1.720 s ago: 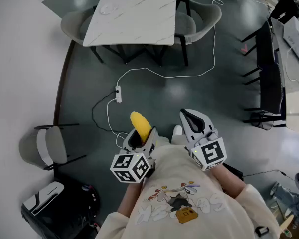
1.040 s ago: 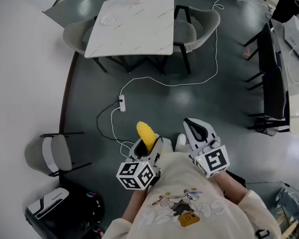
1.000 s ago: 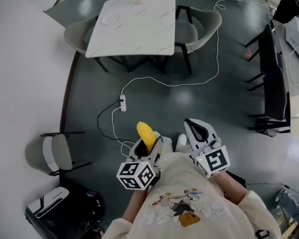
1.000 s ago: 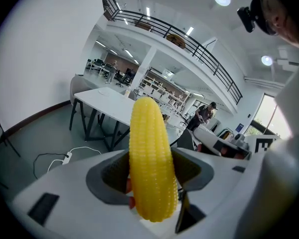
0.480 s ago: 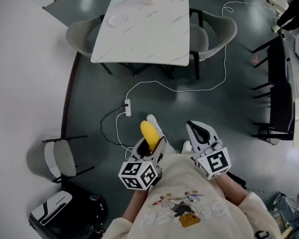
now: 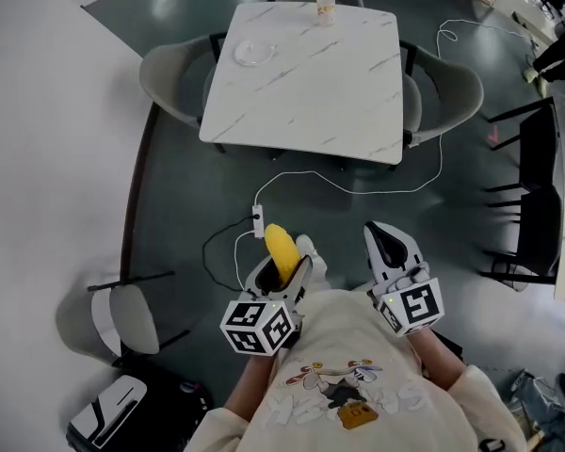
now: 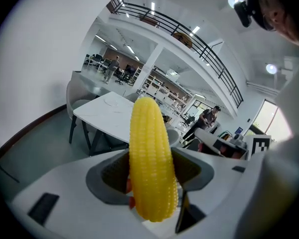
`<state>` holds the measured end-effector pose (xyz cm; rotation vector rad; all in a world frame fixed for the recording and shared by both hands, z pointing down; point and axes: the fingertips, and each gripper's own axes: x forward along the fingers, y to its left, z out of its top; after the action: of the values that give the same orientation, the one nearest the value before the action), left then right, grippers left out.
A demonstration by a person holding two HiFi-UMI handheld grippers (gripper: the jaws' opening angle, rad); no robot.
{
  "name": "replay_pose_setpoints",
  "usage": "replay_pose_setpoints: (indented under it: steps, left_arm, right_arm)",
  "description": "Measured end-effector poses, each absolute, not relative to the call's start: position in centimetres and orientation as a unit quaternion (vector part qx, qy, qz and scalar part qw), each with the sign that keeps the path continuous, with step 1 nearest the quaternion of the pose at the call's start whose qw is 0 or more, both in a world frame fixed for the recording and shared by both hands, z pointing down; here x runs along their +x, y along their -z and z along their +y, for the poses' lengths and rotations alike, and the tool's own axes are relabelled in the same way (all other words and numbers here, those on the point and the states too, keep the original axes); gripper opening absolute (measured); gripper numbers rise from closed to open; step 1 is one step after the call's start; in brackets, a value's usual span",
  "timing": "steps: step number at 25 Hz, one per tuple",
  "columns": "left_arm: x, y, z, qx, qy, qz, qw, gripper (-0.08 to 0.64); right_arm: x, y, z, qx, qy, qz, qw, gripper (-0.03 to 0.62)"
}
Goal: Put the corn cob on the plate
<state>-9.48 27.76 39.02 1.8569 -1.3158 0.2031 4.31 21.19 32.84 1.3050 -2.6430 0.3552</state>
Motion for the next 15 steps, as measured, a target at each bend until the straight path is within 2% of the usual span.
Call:
replay_pose_setpoints:
  steps: [6,15]
  left_arm:
    - [-14.6,-39.1,23.6,0.747,-0.073,-0.518,0.411,0.265]
    - [-16.4,-40.0,19.0,0.743,-0.07,-0.508,0.429,0.265]
  right_arm:
    - [-0.6,-33.0,17.3,0.45,-0.12,-0.88,0.093,0.005]
    - [-2.7,-33.9,12.2,0.448,-0.131,-0.878,0.104,0.005]
